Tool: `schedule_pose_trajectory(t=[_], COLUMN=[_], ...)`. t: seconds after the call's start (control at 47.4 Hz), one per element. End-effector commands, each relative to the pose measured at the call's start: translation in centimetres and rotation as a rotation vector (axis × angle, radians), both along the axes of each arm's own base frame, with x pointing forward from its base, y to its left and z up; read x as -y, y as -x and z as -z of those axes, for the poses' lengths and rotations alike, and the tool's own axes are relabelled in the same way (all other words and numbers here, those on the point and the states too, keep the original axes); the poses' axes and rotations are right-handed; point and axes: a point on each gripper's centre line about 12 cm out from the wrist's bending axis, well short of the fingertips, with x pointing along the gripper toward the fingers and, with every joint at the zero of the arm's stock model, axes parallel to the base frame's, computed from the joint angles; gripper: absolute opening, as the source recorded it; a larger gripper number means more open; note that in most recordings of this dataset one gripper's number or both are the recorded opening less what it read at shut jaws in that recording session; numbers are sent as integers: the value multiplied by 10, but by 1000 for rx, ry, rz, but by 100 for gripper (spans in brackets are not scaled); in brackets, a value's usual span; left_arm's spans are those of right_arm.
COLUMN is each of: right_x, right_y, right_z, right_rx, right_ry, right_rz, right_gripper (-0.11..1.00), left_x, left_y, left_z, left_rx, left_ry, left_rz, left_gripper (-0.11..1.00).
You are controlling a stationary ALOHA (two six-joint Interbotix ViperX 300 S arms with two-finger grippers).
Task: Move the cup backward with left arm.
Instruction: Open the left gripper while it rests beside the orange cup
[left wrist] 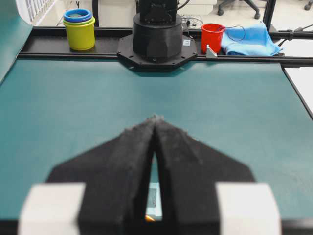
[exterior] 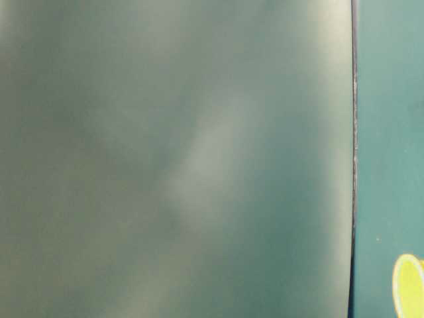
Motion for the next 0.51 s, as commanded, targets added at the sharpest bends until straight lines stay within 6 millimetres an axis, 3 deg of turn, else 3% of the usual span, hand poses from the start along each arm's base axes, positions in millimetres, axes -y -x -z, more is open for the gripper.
schedule_pose_trajectory(t=[0.0,0.485], right_x=[0,0], right_y=[-3,-7], right_z=[-7,-4], right_rx=[14,-49], right_ry=[5,21], right_rz=[2,0], right_gripper=[-1,0], left_x=[4,4], left_y=[-1,-6], left_z=[-2,12], left_rx=[-9,-86], left_ry=[-8,7], left_rz=[20,21], left_gripper=[-1,0])
